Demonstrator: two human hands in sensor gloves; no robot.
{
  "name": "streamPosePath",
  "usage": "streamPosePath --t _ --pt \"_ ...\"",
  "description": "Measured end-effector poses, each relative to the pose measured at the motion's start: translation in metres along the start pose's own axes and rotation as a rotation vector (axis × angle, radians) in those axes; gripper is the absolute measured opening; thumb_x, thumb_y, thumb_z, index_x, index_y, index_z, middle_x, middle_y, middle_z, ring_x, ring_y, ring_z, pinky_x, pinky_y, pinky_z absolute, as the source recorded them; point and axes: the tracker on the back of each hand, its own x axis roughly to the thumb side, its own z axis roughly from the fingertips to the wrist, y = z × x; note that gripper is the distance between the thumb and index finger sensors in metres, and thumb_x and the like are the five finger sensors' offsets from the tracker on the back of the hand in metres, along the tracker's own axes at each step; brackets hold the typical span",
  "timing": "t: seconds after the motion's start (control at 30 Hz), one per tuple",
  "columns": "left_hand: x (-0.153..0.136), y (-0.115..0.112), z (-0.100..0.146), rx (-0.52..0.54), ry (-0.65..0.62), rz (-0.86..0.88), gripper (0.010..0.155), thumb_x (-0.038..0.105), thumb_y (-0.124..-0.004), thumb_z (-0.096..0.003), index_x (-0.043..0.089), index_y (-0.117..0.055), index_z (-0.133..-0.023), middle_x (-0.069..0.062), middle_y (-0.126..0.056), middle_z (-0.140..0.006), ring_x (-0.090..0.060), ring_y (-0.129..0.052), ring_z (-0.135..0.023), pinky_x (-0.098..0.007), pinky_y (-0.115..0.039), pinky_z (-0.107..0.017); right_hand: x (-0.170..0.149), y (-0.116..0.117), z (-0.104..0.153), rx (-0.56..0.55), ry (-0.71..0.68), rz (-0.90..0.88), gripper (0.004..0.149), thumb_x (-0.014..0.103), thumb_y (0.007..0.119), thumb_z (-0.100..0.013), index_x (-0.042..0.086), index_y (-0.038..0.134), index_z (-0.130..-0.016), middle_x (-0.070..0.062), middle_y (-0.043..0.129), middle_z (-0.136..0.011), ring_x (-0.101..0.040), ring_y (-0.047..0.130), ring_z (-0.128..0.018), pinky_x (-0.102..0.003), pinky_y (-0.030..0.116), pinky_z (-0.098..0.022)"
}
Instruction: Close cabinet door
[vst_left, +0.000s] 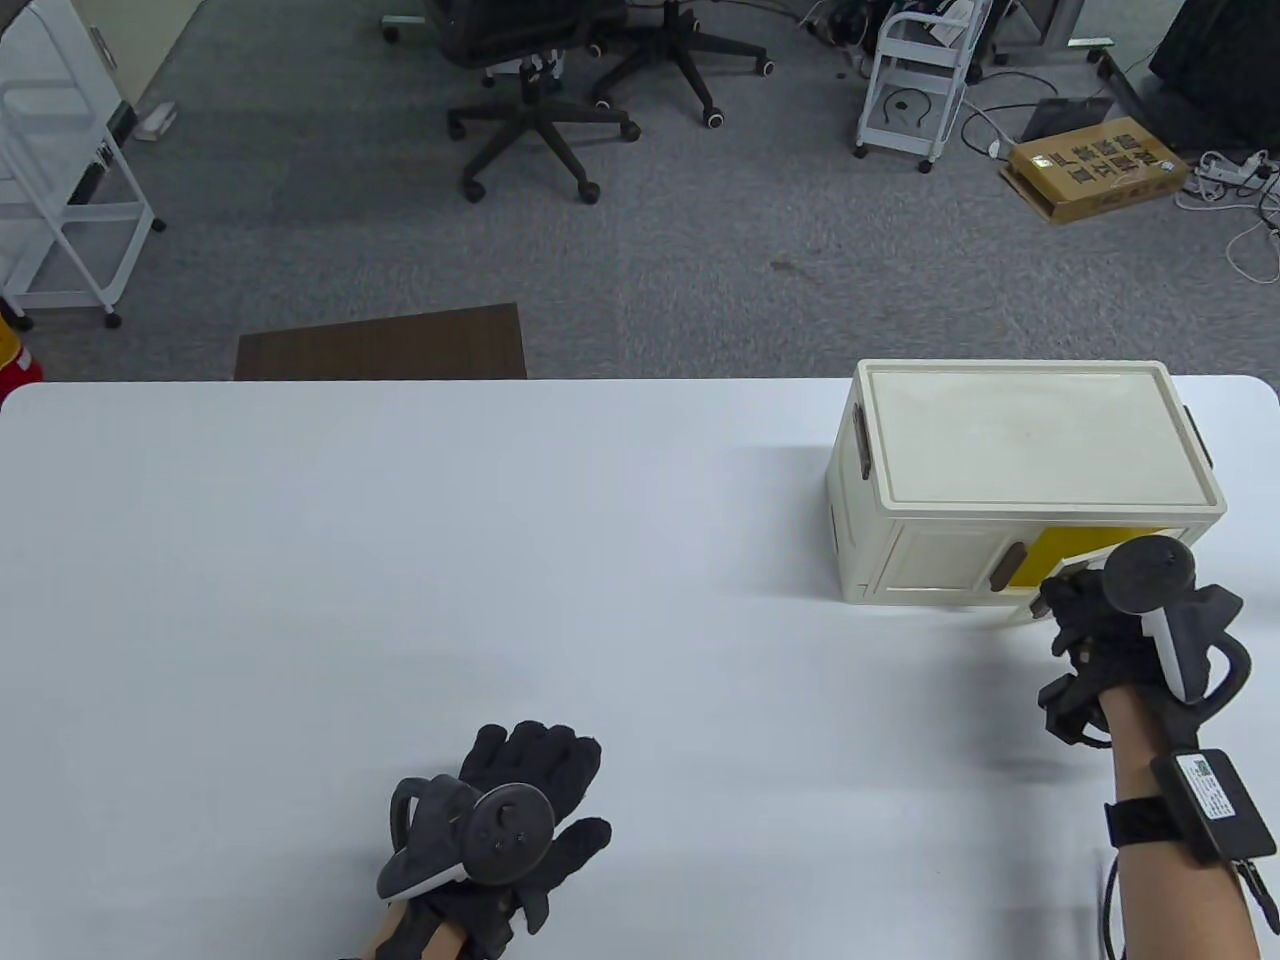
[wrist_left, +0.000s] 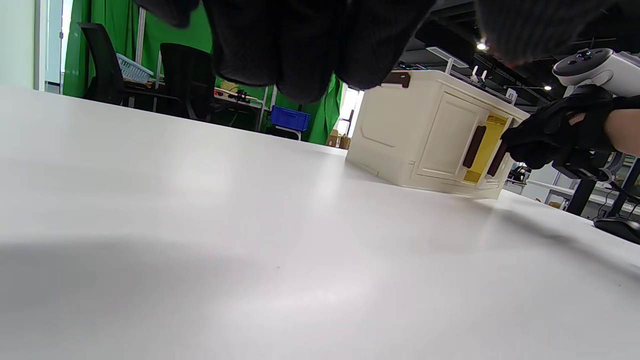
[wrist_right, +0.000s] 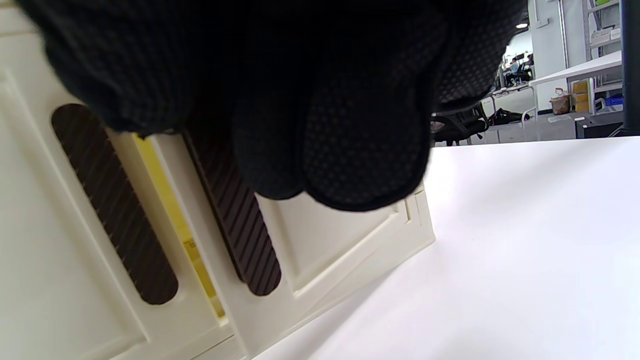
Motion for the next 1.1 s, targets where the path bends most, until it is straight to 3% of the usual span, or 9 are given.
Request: streamPosePath --t 0.7,0.9,1.1 --pt "0.0 0.0 -0.001 -0.004 -0.016 0.0 0.079 0.065 -0.066 -0.0394 0.019 -0.066 -0.104 -0.009 -0.07 -0.108 -0.041 -0.07 -0.103 -0.062 -0.049 -0.074 0.011 0.004 -0.014 0.048 0.054 -0.024 0.053 0.05 0.087 -0.027 0.016 0.089 -0.068 0.006 0.103 -0.055 -0.014 0.107 -0.037 -0.044 0.078 -0.056" --pt "0.0 0.0 -0.001 -0.005 -0.012 0.004 0.079 0.065 -0.066 -0.0395 0.019 -0.066 -0.104 -0.01 -0.07 -0.108 -0.041 -0.07 -0.103 -0.062 -0.049 -0.074 0.017 0.005 -0.017 0.037 0.054 0.004 0.052 0.05 0.087 -0.027 0.015 0.09 -0.066 0.009 0.103 -0.046 -0.011 0.107 -0.028 -0.041 0.08 -0.053" --pt "0.001 -0.001 -0.001 -0.008 -0.017 0.0 0.079 0.065 -0.065 -0.0395 0.019 -0.066 -0.104 -0.01 -0.07 -0.108 -0.041 -0.07 -0.103 -0.062 -0.049 -0.074 0.021 0.005 -0.019 0.033 0.063 0.022 0.052 0.05 0.087 -0.028 0.015 0.09 -0.066 0.01 0.103 -0.046 -0.011 0.106 -0.028 -0.042 0.079 -0.054"
